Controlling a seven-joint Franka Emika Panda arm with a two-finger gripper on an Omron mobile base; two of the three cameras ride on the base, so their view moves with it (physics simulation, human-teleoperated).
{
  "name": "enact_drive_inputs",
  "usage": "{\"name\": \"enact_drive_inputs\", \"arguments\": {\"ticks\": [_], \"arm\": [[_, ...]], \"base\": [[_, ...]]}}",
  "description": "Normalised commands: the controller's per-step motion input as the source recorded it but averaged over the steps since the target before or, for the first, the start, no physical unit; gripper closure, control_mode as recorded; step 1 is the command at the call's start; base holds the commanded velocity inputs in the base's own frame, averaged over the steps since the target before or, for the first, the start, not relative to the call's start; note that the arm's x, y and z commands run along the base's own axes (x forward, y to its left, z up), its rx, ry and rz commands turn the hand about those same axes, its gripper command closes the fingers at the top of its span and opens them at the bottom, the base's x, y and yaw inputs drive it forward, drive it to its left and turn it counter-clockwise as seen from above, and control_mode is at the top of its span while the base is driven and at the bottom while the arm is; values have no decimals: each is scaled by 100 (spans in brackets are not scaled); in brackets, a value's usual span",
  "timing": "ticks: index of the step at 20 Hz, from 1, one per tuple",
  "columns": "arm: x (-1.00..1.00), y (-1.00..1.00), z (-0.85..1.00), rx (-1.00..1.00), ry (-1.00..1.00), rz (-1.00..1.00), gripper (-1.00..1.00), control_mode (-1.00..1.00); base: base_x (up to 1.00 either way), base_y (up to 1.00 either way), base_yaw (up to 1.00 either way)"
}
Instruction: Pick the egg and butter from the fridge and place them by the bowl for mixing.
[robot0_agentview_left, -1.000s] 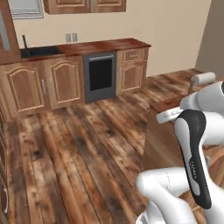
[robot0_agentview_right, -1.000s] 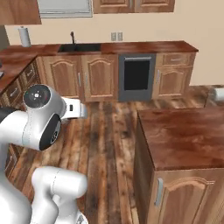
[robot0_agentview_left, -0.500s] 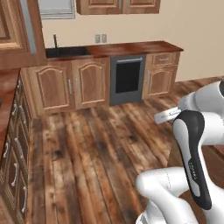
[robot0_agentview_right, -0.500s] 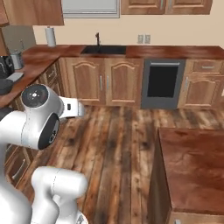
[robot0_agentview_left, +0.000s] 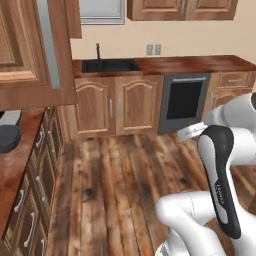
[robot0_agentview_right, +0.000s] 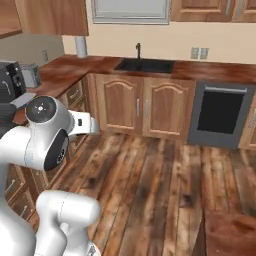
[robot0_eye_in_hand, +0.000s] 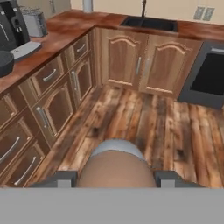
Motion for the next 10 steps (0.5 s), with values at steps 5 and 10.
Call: {"name": "enact_drive_inputs", "arguments": {"ticks": [5, 10], "arm": [[0, 0, 0, 0, 0, 0, 100, 100], [0, 0, 0, 0, 0, 0, 100, 100]], "base": [[100, -12, 51], [100, -26, 52]]}}
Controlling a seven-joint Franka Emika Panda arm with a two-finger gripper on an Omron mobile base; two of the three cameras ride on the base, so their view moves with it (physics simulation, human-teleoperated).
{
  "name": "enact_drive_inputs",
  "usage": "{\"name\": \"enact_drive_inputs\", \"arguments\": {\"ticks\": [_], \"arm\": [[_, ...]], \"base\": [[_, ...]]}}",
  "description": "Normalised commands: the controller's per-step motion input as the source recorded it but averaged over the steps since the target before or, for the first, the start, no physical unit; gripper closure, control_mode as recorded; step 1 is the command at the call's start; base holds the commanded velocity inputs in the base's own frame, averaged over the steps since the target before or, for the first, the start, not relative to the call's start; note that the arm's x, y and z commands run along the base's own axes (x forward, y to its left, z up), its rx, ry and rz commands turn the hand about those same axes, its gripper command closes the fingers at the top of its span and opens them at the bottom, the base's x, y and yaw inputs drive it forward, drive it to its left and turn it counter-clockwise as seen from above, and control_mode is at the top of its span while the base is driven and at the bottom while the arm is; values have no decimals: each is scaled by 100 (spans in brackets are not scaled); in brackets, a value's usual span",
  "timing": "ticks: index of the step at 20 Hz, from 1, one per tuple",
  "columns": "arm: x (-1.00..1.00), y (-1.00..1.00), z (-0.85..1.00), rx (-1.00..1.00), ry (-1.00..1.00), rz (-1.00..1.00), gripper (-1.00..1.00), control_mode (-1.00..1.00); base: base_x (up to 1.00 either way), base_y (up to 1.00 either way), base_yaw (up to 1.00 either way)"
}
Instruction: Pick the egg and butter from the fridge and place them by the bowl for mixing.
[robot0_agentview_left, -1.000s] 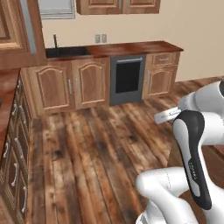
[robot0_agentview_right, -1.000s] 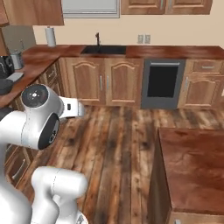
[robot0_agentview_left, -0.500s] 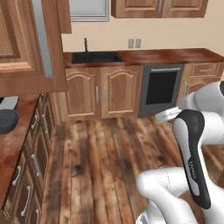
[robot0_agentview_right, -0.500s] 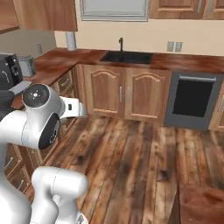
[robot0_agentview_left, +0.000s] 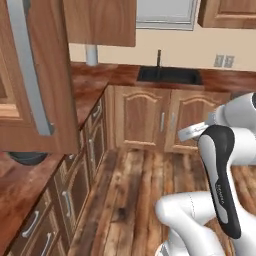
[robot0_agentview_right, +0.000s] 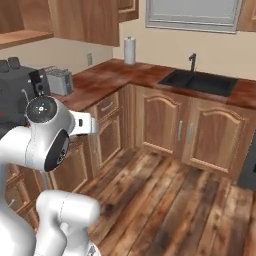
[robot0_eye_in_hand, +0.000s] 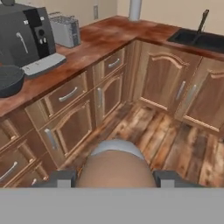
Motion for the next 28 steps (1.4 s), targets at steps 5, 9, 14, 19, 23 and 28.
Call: {"name": "enact_drive_inputs", "arguments": {"ticks": [5, 9, 14, 19, 23, 28], "arm": [[0, 0, 0, 0, 0, 0, 100, 100], [0, 0, 0, 0, 0, 0, 100, 100], [0, 0, 0, 0, 0, 0, 100, 100], [0, 0, 0, 0, 0, 0, 100, 100], [0, 0, 0, 0, 0, 0, 100, 100], [0, 0, 0, 0, 0, 0, 100, 100]], "base": [[95, -33, 61], [70, -28, 68], [32, -9, 81], [6, 0, 85], [11, 0, 65], [46, 0, 19]]}}
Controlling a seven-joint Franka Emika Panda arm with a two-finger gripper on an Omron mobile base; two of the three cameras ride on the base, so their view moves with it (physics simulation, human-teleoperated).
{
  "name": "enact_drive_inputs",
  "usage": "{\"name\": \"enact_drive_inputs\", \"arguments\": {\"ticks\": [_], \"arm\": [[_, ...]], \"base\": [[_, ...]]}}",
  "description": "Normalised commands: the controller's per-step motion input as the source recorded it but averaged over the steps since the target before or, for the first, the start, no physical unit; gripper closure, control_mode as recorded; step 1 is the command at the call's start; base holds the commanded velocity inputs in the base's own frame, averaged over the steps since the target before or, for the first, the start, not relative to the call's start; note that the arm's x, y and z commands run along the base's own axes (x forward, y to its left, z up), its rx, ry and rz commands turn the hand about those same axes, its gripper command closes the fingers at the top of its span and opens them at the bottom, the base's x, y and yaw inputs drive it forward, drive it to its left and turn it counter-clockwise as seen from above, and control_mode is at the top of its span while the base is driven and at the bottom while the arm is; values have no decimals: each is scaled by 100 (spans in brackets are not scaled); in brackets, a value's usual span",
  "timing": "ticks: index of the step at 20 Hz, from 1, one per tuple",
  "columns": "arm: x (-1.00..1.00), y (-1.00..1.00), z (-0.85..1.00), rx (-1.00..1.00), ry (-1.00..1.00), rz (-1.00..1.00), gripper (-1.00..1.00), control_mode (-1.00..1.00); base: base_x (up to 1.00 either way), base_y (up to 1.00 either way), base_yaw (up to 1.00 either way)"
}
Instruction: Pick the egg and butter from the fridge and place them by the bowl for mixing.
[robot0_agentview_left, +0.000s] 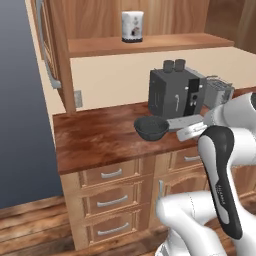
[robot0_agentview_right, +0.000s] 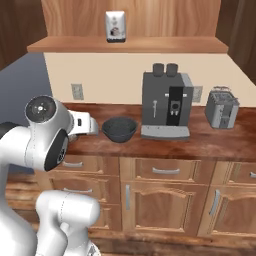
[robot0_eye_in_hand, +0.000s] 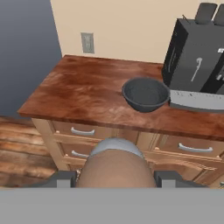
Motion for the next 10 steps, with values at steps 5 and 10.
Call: {"name": "enact_drive_inputs", "arguments": {"ticks": [5, 10], "arm": [[0, 0, 0, 0, 0, 0, 100, 100], [0, 0, 0, 0, 0, 0, 100, 100]], "base": [[55, 32, 9], [38, 24, 29]]}}
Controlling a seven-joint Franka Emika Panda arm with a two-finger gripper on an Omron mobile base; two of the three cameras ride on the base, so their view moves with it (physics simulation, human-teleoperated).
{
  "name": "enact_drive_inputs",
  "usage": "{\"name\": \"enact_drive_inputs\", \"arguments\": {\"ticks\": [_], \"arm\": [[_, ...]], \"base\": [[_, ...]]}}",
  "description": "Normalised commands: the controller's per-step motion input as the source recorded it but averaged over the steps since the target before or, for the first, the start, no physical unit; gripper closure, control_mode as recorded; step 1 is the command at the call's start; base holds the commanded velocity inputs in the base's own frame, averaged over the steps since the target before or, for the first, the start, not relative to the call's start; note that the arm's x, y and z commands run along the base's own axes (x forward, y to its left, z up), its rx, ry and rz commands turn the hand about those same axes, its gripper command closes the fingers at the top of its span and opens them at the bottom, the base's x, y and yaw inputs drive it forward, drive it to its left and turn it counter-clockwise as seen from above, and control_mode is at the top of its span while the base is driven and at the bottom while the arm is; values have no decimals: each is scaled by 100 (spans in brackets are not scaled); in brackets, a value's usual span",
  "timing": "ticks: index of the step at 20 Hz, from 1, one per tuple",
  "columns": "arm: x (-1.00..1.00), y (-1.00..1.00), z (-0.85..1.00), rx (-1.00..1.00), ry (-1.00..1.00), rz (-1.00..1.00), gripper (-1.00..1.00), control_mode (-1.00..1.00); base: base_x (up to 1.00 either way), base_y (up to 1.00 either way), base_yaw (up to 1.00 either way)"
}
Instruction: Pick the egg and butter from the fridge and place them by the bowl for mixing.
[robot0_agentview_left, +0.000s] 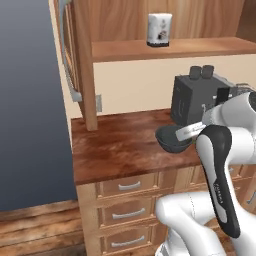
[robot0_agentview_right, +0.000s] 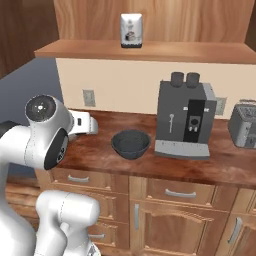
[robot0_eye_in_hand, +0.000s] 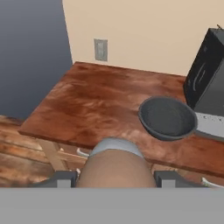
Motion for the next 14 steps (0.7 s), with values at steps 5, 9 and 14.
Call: {"name": "enact_drive_inputs", "arguments": {"ticks": [5, 9, 14], "arm": [[0, 0, 0, 0, 0, 0, 100, 100], [0, 0, 0, 0, 0, 0, 100, 100], [0, 0, 0, 0, 0, 0, 100, 100]], "base": [[6, 13, 22], [36, 14, 0], [70, 42, 0]]}}
